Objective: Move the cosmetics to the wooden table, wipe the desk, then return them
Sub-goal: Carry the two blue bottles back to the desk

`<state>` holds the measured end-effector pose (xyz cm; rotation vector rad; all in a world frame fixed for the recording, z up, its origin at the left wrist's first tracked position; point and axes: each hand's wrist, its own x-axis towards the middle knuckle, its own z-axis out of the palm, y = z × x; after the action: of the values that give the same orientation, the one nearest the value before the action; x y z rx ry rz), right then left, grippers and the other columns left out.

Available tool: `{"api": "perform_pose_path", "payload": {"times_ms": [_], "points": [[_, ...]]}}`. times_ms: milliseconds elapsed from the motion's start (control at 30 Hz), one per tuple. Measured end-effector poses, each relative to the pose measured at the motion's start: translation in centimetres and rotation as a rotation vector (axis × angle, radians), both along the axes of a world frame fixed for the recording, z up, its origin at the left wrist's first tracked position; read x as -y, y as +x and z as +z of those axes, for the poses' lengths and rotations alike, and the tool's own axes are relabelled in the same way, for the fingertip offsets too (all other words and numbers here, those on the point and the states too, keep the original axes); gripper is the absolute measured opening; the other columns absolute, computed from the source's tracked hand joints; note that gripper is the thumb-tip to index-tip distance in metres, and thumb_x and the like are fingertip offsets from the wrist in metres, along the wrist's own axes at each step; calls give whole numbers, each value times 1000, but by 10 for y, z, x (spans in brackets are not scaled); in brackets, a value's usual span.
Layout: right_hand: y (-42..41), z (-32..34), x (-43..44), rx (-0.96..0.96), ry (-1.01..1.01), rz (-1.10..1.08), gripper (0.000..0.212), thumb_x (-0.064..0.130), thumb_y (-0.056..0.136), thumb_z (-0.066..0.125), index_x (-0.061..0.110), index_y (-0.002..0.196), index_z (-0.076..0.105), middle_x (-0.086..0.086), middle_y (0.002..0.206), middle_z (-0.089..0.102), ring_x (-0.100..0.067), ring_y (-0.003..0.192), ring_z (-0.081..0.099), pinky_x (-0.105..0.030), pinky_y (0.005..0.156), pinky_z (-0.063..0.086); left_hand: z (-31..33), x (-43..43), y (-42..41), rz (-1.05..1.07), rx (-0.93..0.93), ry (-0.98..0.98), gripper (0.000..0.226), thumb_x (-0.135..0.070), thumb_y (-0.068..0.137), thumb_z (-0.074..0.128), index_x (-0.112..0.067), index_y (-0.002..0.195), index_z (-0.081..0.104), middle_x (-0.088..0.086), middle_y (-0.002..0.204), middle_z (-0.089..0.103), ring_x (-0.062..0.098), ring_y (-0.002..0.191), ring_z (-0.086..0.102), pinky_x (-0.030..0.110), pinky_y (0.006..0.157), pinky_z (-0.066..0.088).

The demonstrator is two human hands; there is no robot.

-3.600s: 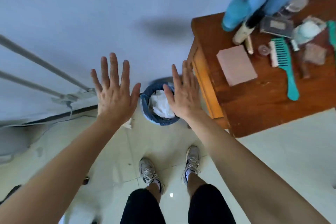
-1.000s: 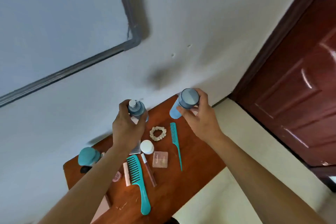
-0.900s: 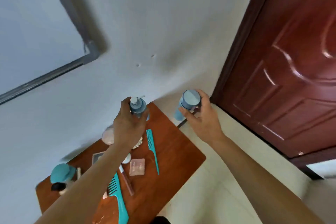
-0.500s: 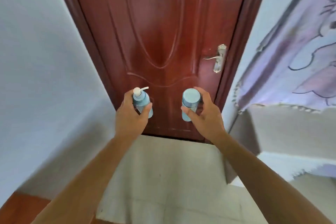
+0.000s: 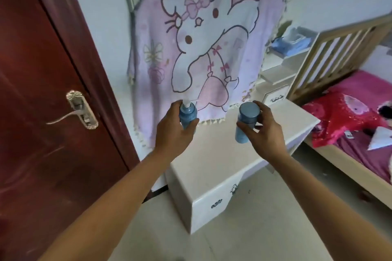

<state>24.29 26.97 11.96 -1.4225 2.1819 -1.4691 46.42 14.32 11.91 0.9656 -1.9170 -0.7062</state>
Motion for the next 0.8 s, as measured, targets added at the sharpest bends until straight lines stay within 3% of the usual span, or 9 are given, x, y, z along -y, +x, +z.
{"api": "perform_pose_path", "payload": {"times_ms": [233,367,567,700,800], "points": [[-136,-3,-3,18,4,-254,66,40,81,76,36,137,40,13,118,61,-15,99,62,-29,84,52,-1,37,-172,-277,36,-1,52,-35,82,74,-30,124,44,-21,111,54,15,97,58,38,86,54],[-211,-31,-2,75,26,-308,65,38,82,77,34,137,41,12,118,61,-15,99,62,-32,85,52,-21,40,-255,-331,74,23,49,-40,81,69,-31,122,44,-18,107,56,14,93,58,37,84,53],[-319,-63,30,92,103,-193,68,34,81,79,25,137,42,3,125,63,-23,106,62,-41,91,53,-46,55,-353,-239,114,189,50,-24,83,75,-25,125,48,-10,111,59,18,98,61,41,89,53],[-386,-67,70,119,154,-73,77,34,80,80,22,144,39,0,131,62,-24,113,60,-36,95,50,-54,71,-401,-114,86,297,50,-21,79,79,-22,121,53,-6,113,62,17,102,62,32,89,54],[-419,-69,106,157,178,34,68,35,80,80,21,138,48,3,127,63,-18,109,61,-23,91,46,-64,82,-422,-37,32,314,53,-15,77,81,-22,120,51,-2,119,57,15,106,60,30,91,54]]}}
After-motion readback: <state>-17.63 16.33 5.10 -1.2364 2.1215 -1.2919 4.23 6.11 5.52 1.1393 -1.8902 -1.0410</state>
